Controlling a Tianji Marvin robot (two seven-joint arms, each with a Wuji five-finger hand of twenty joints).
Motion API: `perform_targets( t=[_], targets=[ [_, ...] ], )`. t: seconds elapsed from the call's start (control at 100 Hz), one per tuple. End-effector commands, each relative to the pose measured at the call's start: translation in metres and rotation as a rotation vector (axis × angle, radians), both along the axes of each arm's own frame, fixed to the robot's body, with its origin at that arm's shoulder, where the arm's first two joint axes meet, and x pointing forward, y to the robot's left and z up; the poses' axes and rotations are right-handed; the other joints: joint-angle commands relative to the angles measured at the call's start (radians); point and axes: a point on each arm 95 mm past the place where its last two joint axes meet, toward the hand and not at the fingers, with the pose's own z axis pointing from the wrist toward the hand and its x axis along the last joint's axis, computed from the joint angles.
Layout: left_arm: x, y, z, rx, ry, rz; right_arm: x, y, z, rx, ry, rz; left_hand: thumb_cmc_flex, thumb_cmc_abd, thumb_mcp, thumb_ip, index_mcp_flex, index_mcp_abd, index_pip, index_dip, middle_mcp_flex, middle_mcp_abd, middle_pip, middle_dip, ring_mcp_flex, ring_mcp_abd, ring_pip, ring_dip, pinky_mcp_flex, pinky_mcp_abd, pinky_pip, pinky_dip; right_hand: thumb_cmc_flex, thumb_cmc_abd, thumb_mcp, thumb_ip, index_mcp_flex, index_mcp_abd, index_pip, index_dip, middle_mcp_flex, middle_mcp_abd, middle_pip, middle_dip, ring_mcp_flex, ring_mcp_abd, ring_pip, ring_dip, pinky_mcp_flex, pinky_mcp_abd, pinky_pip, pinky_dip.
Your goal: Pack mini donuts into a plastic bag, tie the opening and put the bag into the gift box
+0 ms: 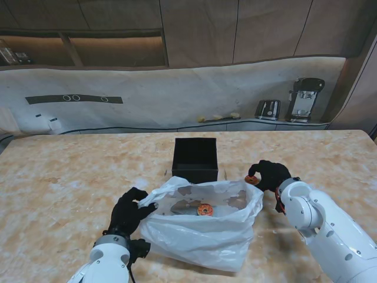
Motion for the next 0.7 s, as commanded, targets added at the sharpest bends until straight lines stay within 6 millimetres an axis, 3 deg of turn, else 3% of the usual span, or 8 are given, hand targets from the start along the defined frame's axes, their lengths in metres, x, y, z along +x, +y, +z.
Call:
perform_targets(
  t=[0.0, 0.33, 0.53, 0.69],
  targets=[
    [-0.002, -0.001, 0.001, -0.004, 0.006, -0.013, 0.000, 0.003, -0.007, 0.003, 0.024, 0.005, 0.022, 0.022, -0.023, 0.028, -0.009, -0.003, 0.043, 0.009, -0.022, -0.026, 0.012, -0.006, -0.013, -0.007, 0.000, -0.012, -0.015, -0.030, -0.002, 0.003, 0.020, -0.023, -0.014, -0.003, -0.030, -0.005, -0.010, -0.003, -0.029, 0.002, -0.004, -0.008, -0.029, -0.009, -0.010, 0.010, -0.015, -0.016, -0.007, -0.007],
    [-0.002, 0.000, 0.001, 0.005, 0.011, -0.014, 0.010, 0.007, -0.021, -0.011, 0.052, 0.008, 0.021, 0.022, -0.024, 0.027, -0.009, -0.004, 0.042, 0.008, -0.019, -0.024, 0.012, -0.005, -0.012, -0.007, -0.001, -0.012, -0.017, -0.029, -0.003, 0.003, 0.009, -0.012, -0.033, -0.004, -0.110, -0.013, -0.023, -0.009, -0.116, 0.004, -0.015, -0.017, -0.087, -0.020, -0.021, 0.007, -0.064, -0.028, -0.027, -0.006],
    [-0.001, 0.002, 0.001, 0.009, 0.013, -0.015, 0.016, 0.007, -0.026, -0.012, 0.065, -0.002, 0.021, 0.023, -0.025, 0.026, -0.008, -0.003, 0.042, 0.009, -0.018, -0.025, 0.012, -0.007, -0.011, -0.006, -0.001, -0.012, -0.017, -0.029, -0.004, 0.003, 0.002, -0.008, -0.051, -0.004, -0.161, -0.012, -0.044, -0.042, -0.180, 0.029, -0.114, -0.167, -0.105, -0.012, -0.150, -0.094, -0.068, -0.027, -0.145, -0.085],
    [0.000, 0.002, 0.001, 0.014, 0.014, -0.017, 0.020, 0.009, -0.029, -0.007, 0.070, -0.010, 0.022, 0.022, -0.026, 0.025, -0.008, -0.003, 0.042, 0.009, -0.014, -0.023, 0.013, -0.009, -0.010, -0.005, -0.001, -0.012, -0.017, -0.028, -0.005, 0.003, 0.001, -0.006, -0.057, -0.005, -0.187, -0.010, -0.051, -0.055, -0.202, 0.036, -0.131, -0.193, -0.108, -0.009, -0.167, -0.111, -0.068, -0.029, -0.162, -0.104]
  ],
)
